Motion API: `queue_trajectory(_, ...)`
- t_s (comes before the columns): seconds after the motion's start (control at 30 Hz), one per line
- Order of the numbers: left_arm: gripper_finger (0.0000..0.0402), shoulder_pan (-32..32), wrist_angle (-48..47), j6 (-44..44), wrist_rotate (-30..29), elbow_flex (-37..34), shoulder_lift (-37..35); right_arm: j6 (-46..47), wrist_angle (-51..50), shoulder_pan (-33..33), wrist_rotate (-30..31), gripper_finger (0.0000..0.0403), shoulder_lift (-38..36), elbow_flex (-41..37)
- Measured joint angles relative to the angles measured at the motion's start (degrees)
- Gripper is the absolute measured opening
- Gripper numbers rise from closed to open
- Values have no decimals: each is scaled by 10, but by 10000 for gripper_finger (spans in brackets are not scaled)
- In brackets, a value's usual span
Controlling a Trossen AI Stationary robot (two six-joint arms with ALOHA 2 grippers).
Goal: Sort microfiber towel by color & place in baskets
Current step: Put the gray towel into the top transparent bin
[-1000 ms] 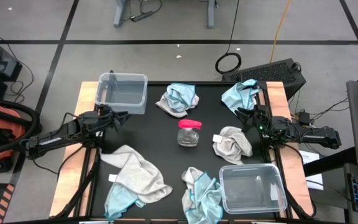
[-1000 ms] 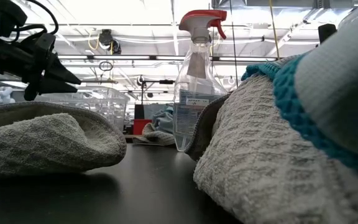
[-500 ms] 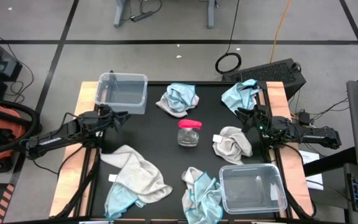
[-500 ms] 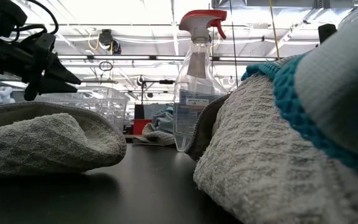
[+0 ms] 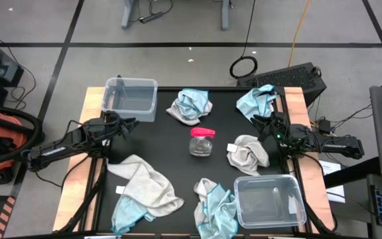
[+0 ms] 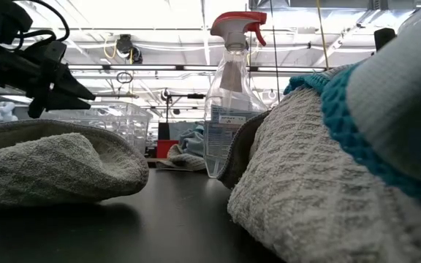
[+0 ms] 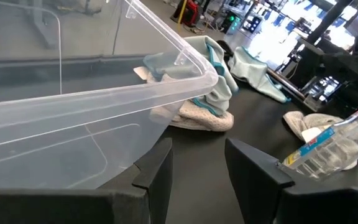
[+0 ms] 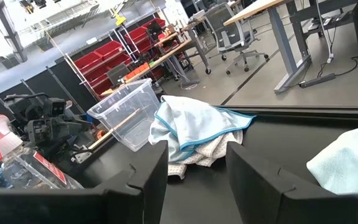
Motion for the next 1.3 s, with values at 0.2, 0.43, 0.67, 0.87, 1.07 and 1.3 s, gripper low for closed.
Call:
queue_trajectory(0.2,153,0,12,0,0,0,0,0,1,0,0,153,1,0)
queue_trajectory(0.43,153,0,16,-2,2,0,0,0,0,0,0,153,1,0)
queue_trajectory(0.67,153,0,133,40,104,3,1,0,0,0,0,153,2,0)
queue_trajectory(0.87,154,-10,153,81,210,89,72,0,0,0,0,153,2,0)
queue_trajectory(1.07,187,-51,24,146,286,214,236,0,0,0,0,153,2,0)
queue_trajectory(1.3,230,-116,-89,209,337,308,386,0,0,0,0,153,2,0)
